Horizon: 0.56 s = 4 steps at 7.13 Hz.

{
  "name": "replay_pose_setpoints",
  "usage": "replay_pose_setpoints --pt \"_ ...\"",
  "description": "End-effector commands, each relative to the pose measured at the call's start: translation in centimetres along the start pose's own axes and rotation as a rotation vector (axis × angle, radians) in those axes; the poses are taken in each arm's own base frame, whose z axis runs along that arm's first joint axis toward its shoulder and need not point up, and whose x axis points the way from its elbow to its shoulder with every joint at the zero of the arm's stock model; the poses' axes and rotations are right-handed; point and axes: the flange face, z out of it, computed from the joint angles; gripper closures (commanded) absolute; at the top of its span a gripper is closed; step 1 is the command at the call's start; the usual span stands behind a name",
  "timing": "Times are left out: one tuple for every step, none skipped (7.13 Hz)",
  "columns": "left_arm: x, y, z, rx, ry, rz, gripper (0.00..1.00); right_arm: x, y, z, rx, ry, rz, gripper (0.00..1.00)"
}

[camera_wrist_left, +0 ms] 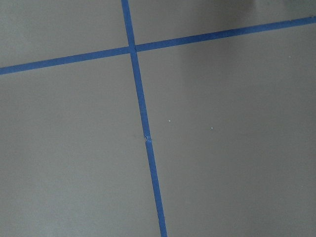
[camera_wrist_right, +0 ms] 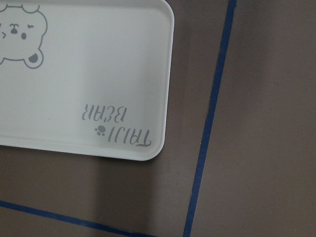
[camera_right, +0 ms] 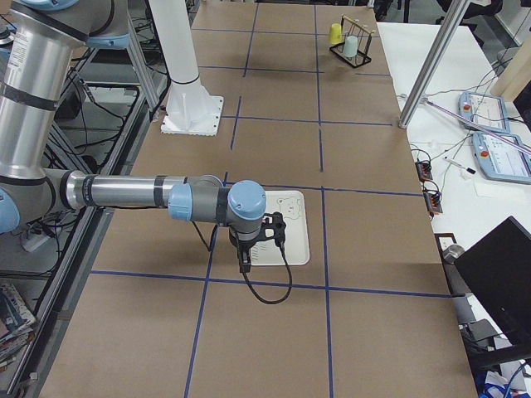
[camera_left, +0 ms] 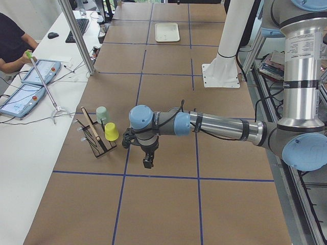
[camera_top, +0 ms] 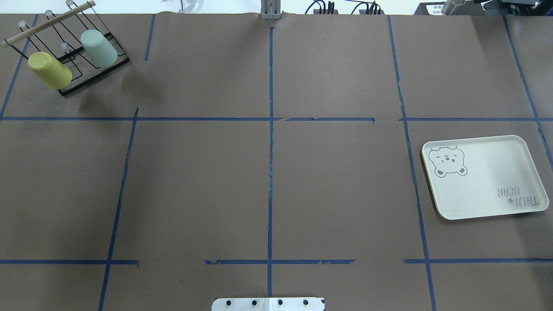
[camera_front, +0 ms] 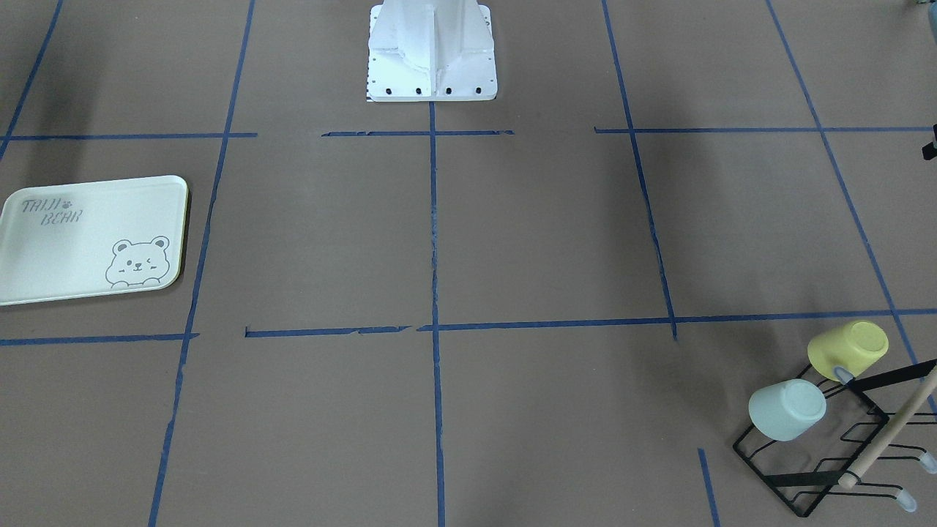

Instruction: Left arm grabs green cup and hands to right arm on tray

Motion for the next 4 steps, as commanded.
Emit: replay_pose_setpoints --pt "-0.07 0.76 0.15 0.015 0.001 0.057 0.00 -0.05 -0.10 -0.15 0.005 -0.002 0.002 0.00" --pt "-0.54 0.40 0.54 0.014 -0.011 0.062 0.00 -0.05 -0.10 -0.15 0.005 -0.002 0.002 0.00" --pt "-0.70 0.42 0.70 0.011 -0.011 0.058 0.00 -0.09 -0.25 -0.14 0.005 -0.002 0.001 0.00" --pt "-0.54 0.28 0.45 0.016 -0.010 0.055 0.00 -0.15 -0.39 -0.21 0.007 -0.002 -0.001 0.00"
